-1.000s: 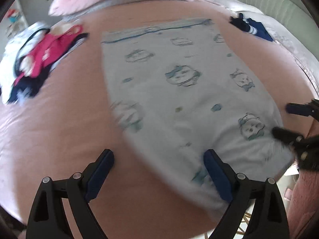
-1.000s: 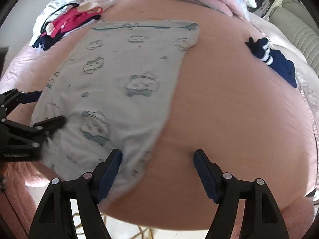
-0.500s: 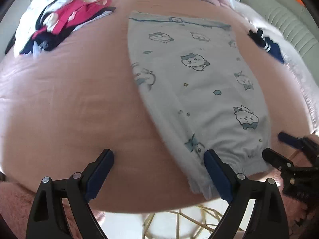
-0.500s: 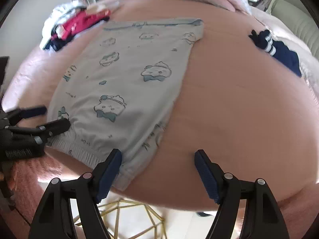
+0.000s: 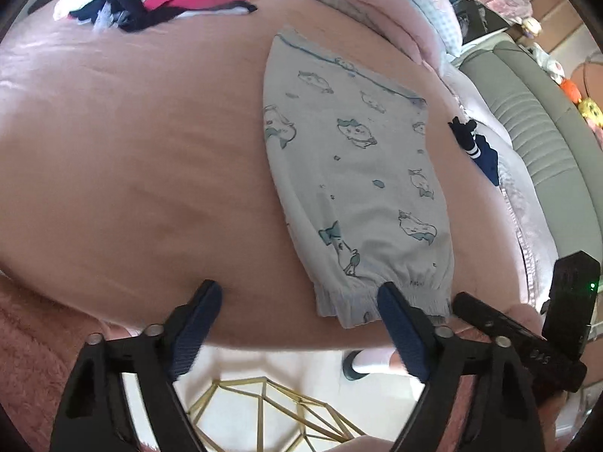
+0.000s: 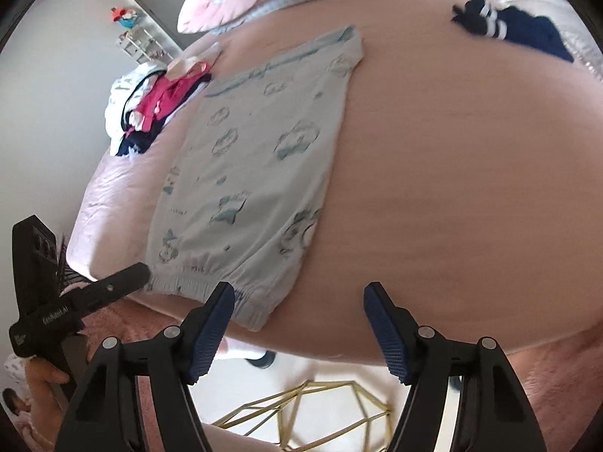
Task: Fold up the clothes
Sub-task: 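Pinch the elastic leg cuffs with the left gripper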
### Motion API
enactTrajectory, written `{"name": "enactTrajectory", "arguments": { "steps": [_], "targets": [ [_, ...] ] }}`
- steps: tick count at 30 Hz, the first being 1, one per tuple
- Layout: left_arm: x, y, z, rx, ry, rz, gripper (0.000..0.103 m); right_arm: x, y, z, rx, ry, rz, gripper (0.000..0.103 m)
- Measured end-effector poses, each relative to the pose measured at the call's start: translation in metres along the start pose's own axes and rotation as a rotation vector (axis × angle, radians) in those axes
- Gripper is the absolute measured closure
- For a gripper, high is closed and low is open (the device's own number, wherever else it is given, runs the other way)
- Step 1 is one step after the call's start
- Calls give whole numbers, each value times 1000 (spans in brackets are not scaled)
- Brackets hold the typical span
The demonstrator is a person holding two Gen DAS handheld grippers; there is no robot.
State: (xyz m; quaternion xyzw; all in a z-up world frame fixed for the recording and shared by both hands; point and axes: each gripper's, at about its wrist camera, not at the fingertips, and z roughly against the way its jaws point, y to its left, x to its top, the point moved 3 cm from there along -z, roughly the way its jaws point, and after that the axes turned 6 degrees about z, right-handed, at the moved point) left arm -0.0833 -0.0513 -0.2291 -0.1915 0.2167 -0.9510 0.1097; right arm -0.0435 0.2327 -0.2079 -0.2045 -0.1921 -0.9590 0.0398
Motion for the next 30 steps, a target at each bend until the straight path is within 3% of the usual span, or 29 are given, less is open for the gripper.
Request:
{"name": "enactTrajectory", "arguments": {
  "steps": [1,2,4,13,15,16,21,30],
  "targets": [
    [-2,-2,0,-20,2,5,46,-1,2,-3,0,6,10,46],
    [-2,-4,-1,-37,7,11,53,-4,5,-4,-8,7,30,48],
    [-6,-10,-4,-42,14,5,54,-1,11,-9,-22,3,67,53],
    [-11,-14,-3,-83,8,-5,54,-2,13,-18,-4,9,56,53],
    [-15,-11,1,-86,13,-11,66,-4,17,-19,-13,13,78,58],
    [-16,-11,1,-98,23,-9,78,-5,20,-20,-22,16,89,63],
    [-17,-9,1,-111,31,4,78,-7,26,-21,-53,3,115,69],
    [-13,-1,-12,-171,32,78,74,-2,18,-33,-17,0,94,66]
  ]
}}
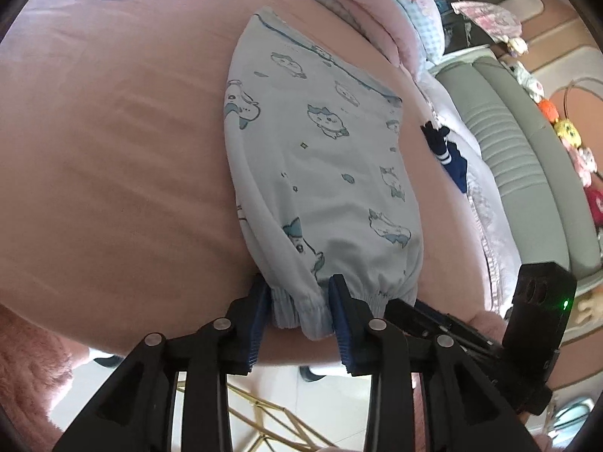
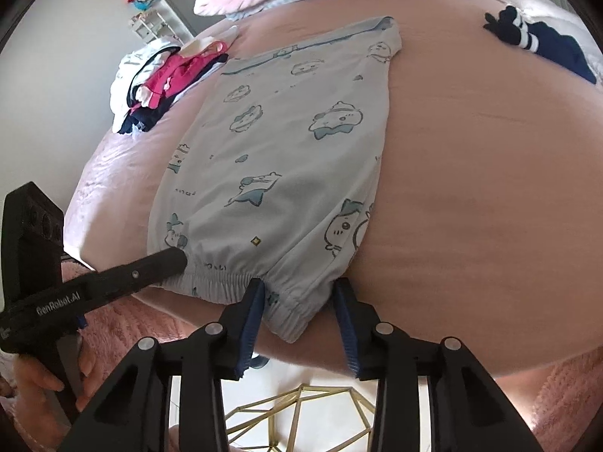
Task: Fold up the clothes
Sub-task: 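Pinch the elastic leg cuffs with the left gripper, then lift the cuffs with the left gripper and fold them toward the waistband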
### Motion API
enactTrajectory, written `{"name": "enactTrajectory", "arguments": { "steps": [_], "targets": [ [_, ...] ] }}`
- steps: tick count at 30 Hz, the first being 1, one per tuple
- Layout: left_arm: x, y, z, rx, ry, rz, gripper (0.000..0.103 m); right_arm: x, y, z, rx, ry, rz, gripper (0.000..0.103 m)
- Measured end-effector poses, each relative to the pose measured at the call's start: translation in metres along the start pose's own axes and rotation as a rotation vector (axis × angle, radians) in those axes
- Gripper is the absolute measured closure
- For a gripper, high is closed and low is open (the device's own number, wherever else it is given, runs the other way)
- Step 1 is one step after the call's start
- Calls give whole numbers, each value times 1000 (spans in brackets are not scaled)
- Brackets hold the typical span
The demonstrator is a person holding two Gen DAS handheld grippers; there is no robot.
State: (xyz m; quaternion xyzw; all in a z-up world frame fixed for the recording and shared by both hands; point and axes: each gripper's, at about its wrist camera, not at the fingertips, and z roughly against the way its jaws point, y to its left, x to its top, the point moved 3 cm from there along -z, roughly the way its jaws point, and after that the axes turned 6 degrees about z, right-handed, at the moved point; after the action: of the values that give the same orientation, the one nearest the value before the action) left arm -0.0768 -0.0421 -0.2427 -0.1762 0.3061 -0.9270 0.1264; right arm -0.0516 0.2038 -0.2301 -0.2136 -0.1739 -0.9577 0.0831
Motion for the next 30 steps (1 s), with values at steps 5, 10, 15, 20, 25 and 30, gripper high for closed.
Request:
{"name": "enactTrajectory", "arguments": {
  "steps": [5,10,15,20,25,30],
  "targets": [
    [-5,-6,5,18,-2,-31,80,-1,2,4,26,-10,5,81],
    [-7,-12,10,22,-12,-47,83,-2,4,12,47,-22,12,83],
    [-8,-17,18,27,-32,-42,85,-4,4,26,47,-56,16,84],
    [-9,-7,15,20,-1,41,79,-5,-4,29,12,-53,-4,83],
    [-8,4,15,-51,55,82,75,-2,-25,26,79,-43,-150,59],
    [-8,3,7,-63,49,76,75,4,-18,16,112,-26,-123,59]
  ]
}}
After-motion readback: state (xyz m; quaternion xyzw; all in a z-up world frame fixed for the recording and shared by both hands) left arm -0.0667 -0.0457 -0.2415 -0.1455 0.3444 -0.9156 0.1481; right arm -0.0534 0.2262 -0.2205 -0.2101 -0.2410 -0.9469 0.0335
